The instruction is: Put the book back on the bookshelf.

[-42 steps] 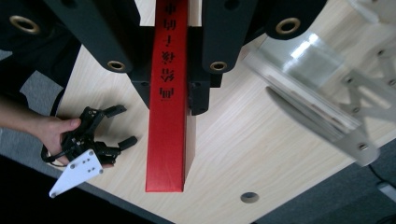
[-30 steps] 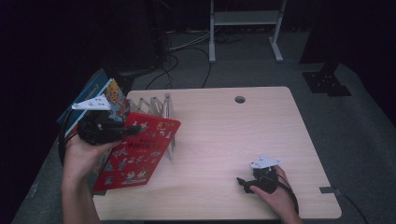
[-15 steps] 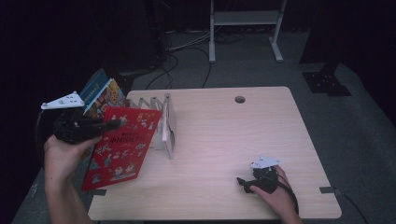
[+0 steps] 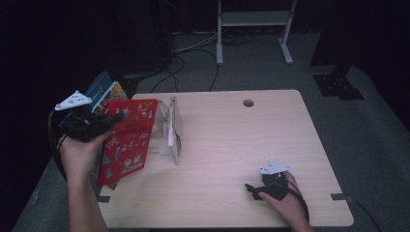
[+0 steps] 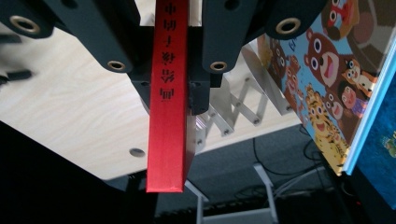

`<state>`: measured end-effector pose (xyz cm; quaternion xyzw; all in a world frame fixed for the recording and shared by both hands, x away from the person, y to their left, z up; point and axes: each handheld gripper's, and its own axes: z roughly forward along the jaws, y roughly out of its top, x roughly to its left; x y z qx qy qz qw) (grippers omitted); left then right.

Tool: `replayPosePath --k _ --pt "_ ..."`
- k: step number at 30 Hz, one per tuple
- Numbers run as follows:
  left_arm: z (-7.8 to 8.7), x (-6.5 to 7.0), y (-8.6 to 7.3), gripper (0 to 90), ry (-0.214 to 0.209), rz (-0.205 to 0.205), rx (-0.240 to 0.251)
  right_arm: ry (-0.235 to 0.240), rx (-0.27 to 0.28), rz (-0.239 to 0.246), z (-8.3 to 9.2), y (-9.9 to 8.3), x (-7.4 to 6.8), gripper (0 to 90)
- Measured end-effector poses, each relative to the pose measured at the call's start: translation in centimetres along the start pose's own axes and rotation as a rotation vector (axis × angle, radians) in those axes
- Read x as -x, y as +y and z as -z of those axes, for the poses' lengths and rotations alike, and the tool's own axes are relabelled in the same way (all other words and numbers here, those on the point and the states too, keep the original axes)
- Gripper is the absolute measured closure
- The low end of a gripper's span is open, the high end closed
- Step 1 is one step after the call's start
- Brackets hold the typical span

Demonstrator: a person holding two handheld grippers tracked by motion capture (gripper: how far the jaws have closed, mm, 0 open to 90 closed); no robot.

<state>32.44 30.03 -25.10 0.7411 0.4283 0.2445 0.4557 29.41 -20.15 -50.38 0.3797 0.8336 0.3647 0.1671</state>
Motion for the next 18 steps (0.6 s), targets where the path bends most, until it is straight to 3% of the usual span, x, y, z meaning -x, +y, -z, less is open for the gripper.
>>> replayPosePath --k 5,9,18 --pt "-1.3 0.0 -0.3 79.7 0.051 0.005 0.006 0.000 0.000 0.000 0.0 0.0 0.0 12.4" --pt "-2.3 -0.1 -0.8 79.7 0.110 0.004 0.052 0.000 0.000 -0.001 0.0 0.0 0.0 12.4" --pt "-3.9 -0.7 -1.4 79.7 0.146 0.036 0.122 0.001 -0.002 -0.001 0.0 0.0 0.0 12.4"
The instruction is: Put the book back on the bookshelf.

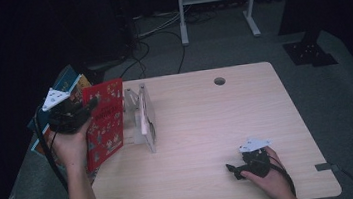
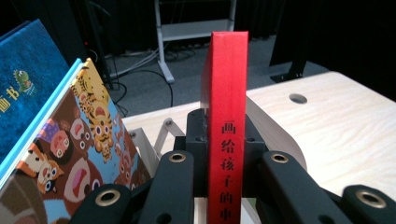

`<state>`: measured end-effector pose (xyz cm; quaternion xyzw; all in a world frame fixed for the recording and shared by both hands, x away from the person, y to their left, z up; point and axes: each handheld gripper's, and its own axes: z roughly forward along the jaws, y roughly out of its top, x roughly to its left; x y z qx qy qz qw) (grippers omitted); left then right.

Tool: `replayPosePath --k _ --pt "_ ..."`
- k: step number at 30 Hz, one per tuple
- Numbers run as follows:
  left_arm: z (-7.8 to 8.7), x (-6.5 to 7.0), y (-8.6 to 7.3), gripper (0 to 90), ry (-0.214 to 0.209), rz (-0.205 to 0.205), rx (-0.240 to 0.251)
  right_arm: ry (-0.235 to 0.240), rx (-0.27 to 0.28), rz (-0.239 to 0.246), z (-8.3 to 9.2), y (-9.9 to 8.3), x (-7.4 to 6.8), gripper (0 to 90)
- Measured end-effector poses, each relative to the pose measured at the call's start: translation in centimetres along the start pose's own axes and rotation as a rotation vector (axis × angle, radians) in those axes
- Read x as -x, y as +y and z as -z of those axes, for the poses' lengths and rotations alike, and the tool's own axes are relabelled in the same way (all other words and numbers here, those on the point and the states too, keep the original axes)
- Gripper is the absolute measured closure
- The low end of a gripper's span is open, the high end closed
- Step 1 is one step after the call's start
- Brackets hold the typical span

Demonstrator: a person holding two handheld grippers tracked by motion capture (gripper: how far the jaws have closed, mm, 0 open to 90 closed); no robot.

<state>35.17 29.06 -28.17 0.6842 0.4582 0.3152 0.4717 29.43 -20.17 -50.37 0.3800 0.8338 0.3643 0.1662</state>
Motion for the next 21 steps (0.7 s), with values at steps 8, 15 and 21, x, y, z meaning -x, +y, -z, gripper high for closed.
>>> replayPosePath --k 8,15,21 --pt "-1.9 -0.3 -0.6 79.7 0.037 0.028 0.077 0.000 -0.001 -0.001 0.0 0.0 0.0 12.4" --pt "-3.9 -0.5 -1.1 79.7 0.066 0.030 0.112 -0.002 0.001 -0.003 0.0 0.0 0.1 12.4" --pt "-5.2 -0.6 -1.8 79.7 0.074 0.030 0.148 -0.001 0.001 -0.004 0.0 0.0 0.1 12.4"
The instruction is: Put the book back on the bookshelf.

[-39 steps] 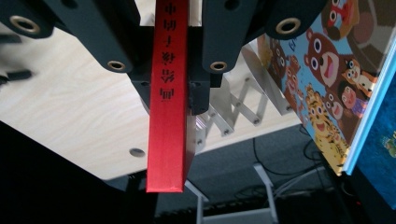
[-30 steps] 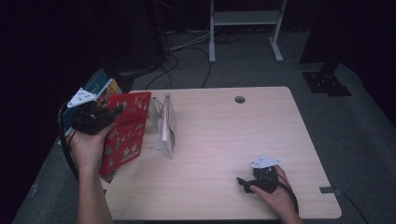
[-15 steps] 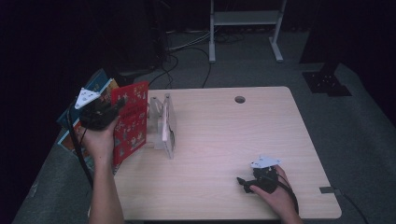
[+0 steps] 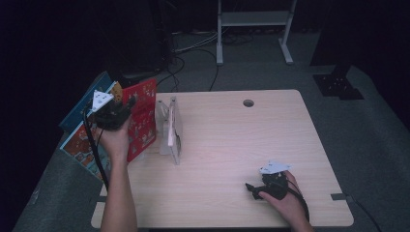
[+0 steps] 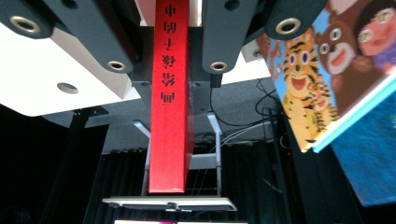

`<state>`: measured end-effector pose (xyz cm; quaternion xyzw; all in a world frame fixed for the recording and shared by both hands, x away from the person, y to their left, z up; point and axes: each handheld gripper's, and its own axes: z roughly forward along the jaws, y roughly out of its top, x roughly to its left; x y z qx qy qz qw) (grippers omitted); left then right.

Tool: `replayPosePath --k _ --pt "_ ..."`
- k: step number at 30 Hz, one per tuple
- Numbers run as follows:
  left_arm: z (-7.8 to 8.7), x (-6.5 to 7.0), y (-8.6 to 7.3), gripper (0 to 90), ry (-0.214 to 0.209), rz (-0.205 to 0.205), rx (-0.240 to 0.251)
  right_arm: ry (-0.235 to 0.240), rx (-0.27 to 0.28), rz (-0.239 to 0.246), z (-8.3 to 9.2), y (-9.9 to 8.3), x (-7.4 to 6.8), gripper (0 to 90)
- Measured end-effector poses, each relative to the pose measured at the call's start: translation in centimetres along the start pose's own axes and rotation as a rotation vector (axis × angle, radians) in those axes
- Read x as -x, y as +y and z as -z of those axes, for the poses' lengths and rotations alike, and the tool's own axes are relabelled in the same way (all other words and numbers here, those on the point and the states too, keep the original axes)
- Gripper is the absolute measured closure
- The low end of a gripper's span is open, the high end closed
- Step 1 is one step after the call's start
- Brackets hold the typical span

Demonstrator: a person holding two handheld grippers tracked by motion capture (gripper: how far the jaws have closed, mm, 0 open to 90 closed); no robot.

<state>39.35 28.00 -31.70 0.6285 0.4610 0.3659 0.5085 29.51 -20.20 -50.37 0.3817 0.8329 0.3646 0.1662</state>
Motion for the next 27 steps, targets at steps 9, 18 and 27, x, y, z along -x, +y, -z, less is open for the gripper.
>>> replayPosePath --k 9,18,27 --pt "0.3 -0.1 -0.1 79.8 -0.011 0.007 -0.012 0.000 0.000 0.000 0.0 0.0 0.0 12.4" --pt "1.3 0.1 -0.3 79.7 -0.011 0.001 -0.042 0.000 0.001 -0.003 0.0 0.0 0.0 12.4" --pt "1.9 0.5 -0.9 79.7 -0.001 0.003 -0.052 0.000 0.001 0.002 0.0 0.0 0.0 12.4"
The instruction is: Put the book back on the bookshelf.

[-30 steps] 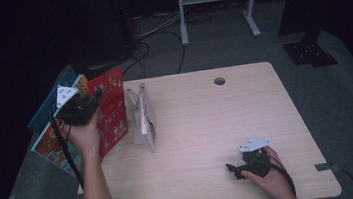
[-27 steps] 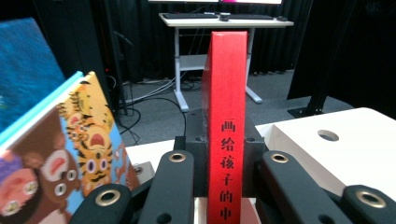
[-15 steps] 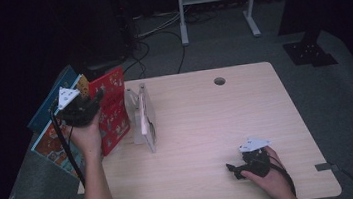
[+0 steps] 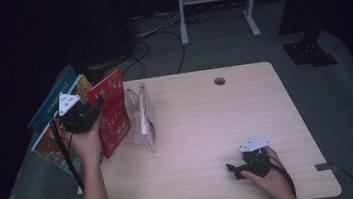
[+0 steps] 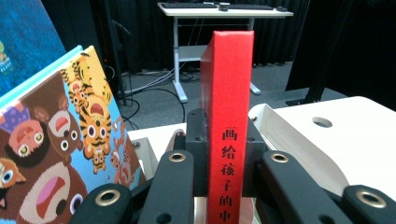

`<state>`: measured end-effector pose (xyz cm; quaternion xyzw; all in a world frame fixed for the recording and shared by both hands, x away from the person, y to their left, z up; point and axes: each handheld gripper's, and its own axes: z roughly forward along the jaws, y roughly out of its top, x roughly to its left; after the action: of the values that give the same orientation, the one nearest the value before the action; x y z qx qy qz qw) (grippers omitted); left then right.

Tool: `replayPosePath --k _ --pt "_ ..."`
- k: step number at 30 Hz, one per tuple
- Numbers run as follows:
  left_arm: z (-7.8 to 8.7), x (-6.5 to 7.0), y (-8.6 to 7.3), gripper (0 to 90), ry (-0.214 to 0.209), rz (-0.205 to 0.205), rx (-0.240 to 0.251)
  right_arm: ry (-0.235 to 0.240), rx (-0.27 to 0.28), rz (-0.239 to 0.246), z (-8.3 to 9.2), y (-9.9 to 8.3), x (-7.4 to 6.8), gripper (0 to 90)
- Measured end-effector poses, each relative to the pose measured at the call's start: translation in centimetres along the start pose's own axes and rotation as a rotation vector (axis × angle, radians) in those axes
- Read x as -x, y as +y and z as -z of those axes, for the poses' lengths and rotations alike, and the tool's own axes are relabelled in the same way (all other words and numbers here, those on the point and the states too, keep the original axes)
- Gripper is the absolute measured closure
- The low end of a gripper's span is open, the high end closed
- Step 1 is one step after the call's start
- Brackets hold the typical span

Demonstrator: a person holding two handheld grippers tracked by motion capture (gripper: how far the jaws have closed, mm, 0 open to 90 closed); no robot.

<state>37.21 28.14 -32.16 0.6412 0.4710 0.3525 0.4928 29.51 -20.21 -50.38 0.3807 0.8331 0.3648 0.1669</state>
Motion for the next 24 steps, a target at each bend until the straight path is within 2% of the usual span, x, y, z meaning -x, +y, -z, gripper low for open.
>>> replayPosePath --k 6,24 --pt "-0.2 0.0 -1.3 79.6 0.005 0.013 -0.030 0.000 0.001 0.000 0.0 0.0 0.0 12.5" --pt "0.0 0.2 -2.4 79.3 0.016 0.012 -0.052 0.000 0.000 0.000 0.0 0.0 0.0 12.4"
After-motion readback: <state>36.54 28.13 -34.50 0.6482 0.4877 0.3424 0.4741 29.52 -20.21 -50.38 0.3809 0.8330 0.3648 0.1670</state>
